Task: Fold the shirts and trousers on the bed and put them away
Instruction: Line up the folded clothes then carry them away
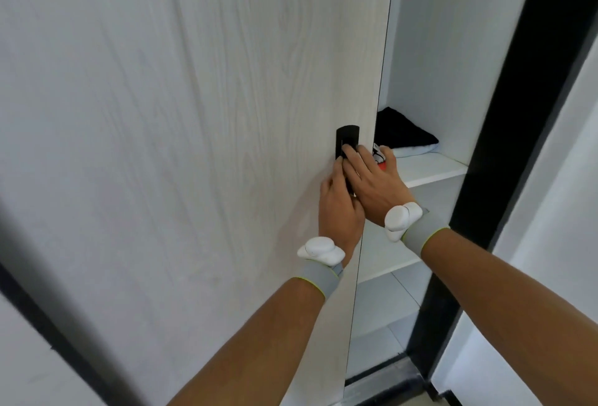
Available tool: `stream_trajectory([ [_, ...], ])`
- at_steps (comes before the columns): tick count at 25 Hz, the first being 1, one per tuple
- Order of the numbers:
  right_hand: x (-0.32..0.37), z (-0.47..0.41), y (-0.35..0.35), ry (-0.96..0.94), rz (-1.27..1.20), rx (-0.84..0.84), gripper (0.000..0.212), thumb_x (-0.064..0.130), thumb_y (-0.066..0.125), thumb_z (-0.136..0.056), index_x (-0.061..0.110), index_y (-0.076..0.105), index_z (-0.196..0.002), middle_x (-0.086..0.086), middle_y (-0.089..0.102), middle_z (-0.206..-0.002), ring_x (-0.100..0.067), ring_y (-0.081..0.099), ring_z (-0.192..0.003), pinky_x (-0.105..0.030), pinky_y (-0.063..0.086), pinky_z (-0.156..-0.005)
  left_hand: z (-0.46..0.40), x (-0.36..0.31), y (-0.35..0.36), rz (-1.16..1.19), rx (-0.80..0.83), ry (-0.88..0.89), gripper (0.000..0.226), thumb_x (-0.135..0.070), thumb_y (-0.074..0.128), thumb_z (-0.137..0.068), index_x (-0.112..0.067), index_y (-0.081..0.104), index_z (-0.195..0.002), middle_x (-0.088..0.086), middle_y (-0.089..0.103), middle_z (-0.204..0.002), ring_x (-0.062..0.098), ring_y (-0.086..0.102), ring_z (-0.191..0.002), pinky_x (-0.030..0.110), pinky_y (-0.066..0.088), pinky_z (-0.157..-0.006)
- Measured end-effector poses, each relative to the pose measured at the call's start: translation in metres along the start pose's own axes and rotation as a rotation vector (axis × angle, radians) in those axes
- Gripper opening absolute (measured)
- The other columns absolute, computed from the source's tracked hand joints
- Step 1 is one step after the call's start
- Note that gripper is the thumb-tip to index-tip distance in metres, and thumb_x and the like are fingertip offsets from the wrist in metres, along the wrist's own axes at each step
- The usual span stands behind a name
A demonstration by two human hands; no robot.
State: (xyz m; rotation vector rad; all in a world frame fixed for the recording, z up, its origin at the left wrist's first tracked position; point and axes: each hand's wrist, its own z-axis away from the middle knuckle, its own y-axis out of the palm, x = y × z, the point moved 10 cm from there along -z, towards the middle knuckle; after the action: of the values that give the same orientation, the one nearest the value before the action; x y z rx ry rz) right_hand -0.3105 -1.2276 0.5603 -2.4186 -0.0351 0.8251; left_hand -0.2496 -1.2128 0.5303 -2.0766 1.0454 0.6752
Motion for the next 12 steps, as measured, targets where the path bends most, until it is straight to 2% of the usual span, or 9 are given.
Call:
stream_trajectory([
  [3,-0.010,-0.006,0.004,0.089,-0.017,0.099,0.062,0.034,0.048,-0.092,0.005,0.032,-0.144,-0.018,0.021,-0.157,-0.036,0.029,-0.141,-0.064,0.027,-0.104,-0.016,-0.015,-0.010,-0.143,-0.048,0.143,0.072,0.004,0.054,-0.081,-0.006,0.032,-0.149,0.012,0.046,-0.146,0.028,0.034,-0.138,0.044,0.031,-0.115],
  [8,-0.025,-0.009,0.013,0.203,-0.090,0.168,0.079,0.039,0.051,-0.090,0.009,0.014,-0.153,-0.013,0.005,-0.162,-0.035,0.012,-0.148,-0.069,0.024,-0.105,-0.031,-0.022,-0.006,-0.378,-0.035,0.288,0.077,-0.011,0.057,-0.079,-0.011,0.031,-0.151,0.006,0.035,-0.156,0.023,0.016,-0.149,0.051,0.019,-0.119],
  [12,-0.025,-0.014,0.026,0.204,-0.199,0.240,0.083,0.042,0.036,-0.086,0.019,-0.006,-0.154,-0.009,-0.009,-0.162,-0.036,-0.002,-0.148,-0.075,0.025,-0.101,-0.045,-0.010,-0.005,-0.587,-0.067,0.294,0.080,-0.031,0.054,-0.085,-0.009,0.020,-0.154,0.012,0.022,-0.161,0.027,0.006,-0.151,0.053,0.011,-0.118],
])
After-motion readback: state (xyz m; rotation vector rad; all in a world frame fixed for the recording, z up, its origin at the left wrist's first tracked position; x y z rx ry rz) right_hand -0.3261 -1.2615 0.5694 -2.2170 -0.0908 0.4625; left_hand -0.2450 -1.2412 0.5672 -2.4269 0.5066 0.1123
